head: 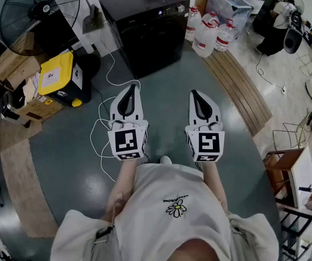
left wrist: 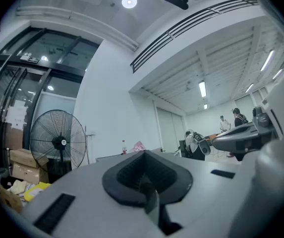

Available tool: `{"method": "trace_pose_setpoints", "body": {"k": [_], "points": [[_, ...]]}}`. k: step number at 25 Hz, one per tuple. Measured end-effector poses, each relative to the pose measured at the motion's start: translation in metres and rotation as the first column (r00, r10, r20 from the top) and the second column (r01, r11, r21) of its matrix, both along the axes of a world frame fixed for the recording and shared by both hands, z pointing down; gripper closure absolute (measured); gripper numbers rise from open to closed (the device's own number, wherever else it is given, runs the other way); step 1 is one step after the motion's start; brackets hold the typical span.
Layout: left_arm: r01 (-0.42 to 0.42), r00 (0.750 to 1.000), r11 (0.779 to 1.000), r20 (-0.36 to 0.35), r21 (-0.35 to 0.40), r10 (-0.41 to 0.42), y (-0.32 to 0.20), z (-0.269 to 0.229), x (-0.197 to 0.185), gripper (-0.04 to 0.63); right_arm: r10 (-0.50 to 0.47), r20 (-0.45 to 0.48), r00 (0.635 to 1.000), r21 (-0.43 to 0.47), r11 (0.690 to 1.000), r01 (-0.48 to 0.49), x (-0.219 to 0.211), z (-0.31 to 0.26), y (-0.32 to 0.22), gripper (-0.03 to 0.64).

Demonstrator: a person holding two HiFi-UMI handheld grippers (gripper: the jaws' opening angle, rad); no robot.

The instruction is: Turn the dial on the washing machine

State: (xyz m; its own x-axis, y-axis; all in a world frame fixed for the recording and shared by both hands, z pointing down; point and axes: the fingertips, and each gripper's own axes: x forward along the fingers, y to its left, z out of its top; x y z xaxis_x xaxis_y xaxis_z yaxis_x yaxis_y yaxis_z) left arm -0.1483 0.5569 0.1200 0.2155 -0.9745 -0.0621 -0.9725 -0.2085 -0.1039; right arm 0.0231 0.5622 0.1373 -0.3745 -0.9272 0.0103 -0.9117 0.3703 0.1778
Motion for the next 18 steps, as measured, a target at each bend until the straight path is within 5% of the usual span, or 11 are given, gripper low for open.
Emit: {"method": "trace_pose_setpoints", "body": {"k": [18], "points": [[0.012,1.0,1.0,-0.019,-0.014,-0.012,0.004,0.007,0.005,0.597,-0.048,0.112,0.993,0.002,0.999,0.048,0.013,0.002,0.0,0.614]]}}
